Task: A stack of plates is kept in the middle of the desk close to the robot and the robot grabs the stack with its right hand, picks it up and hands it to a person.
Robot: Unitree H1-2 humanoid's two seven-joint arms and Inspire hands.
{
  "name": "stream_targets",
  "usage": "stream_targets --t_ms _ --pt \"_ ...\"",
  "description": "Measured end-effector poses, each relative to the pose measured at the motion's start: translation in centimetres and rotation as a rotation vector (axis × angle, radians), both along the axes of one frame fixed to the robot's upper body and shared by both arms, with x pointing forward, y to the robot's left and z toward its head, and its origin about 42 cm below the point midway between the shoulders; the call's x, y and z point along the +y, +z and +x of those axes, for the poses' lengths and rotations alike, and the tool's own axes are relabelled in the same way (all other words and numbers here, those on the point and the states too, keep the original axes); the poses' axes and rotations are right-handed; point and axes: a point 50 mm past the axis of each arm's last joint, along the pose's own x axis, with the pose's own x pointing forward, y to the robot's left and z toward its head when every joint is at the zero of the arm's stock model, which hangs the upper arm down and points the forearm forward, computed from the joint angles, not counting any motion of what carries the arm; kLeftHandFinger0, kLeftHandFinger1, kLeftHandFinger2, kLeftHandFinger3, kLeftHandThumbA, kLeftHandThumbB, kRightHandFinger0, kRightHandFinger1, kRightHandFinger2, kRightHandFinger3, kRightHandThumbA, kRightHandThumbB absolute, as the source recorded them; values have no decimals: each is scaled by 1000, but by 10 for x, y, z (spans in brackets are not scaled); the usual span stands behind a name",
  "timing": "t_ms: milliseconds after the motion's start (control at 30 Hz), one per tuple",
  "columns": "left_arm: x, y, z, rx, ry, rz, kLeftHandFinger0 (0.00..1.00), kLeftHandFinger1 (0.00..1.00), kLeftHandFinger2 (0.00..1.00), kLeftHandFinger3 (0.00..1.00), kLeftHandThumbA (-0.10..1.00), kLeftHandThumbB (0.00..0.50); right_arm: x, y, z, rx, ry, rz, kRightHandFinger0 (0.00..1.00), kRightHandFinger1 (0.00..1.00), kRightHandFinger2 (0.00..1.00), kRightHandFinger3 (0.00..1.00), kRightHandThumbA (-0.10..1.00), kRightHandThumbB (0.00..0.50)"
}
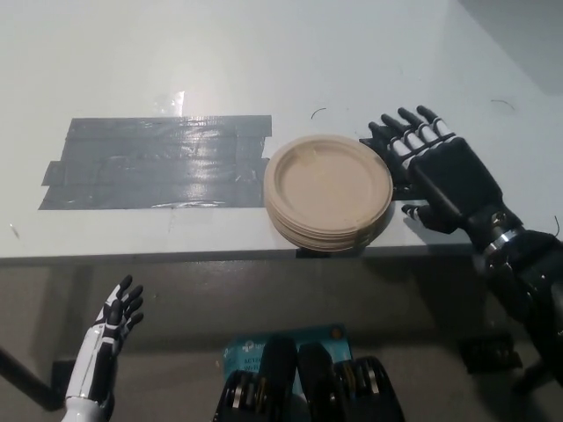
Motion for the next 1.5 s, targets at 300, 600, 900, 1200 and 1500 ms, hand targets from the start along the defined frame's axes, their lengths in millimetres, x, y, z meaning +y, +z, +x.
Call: stream_targets --t_ms 300,600,900,1200,1500 --pt "-1 1 1 -3 -6 6 1000 1000 1000 1000 1000 0 4 -12 3 34 20 -36 1000 1000 1000 1000 1000 500" --pt "-2 1 2 -5 -10 8 1000 1000 1000 1000 1000 0 21 -15 5 33 44 -10 1000 1000 1000 1000 1000 500" --pt "-5 1 3 -4 -18 8 1000 1000 1000 1000 1000 0 32 -25 6 38 44 41 1000 1000 1000 1000 1000 500" --pt "-5 3 5 -6 -20 9 1000 1000 1000 1000 1000 0 41 -39 7 66 40 61 1000 1000 1000 1000 1000 500" --pt "-6 6 10 -17 -23 10 1000 1000 1000 1000 1000 0 41 -43 7 79 47 75 1000 1000 1000 1000 1000 500"
